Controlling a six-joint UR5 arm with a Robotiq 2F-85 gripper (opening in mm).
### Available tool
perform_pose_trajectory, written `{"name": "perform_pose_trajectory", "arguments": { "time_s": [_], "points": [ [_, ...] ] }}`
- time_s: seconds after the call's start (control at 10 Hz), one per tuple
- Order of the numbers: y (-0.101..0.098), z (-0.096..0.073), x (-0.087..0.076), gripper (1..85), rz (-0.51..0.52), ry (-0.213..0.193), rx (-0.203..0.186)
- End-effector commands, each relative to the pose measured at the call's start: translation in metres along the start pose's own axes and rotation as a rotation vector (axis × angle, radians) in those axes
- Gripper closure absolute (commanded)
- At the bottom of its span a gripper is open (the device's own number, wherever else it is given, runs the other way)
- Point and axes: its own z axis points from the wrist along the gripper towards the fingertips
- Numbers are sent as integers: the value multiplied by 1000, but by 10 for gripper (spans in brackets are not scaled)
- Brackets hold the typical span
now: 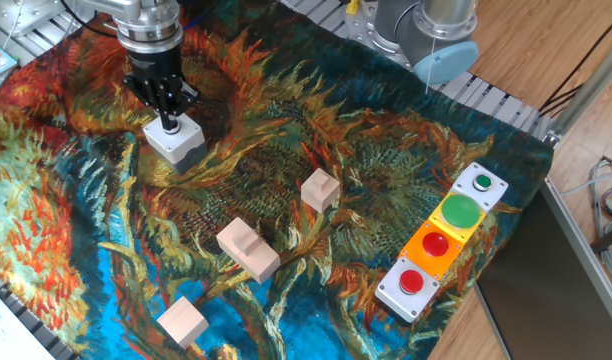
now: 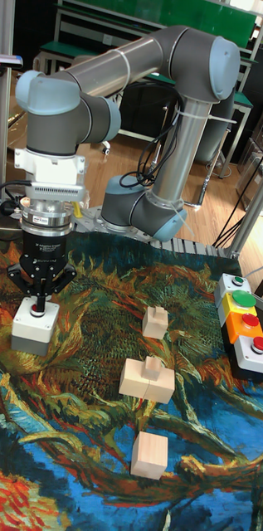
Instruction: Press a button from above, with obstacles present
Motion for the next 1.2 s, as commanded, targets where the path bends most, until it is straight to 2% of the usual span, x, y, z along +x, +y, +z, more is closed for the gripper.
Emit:
{"name": "perform_pose_trajectory", "arguments": {
  "time_s": [0.0,1.1],
  "points": [
    [1,-2,-3,833,6,-10,-9],
    [4,2,-5,833,4,-15,-22]
  ]
}}
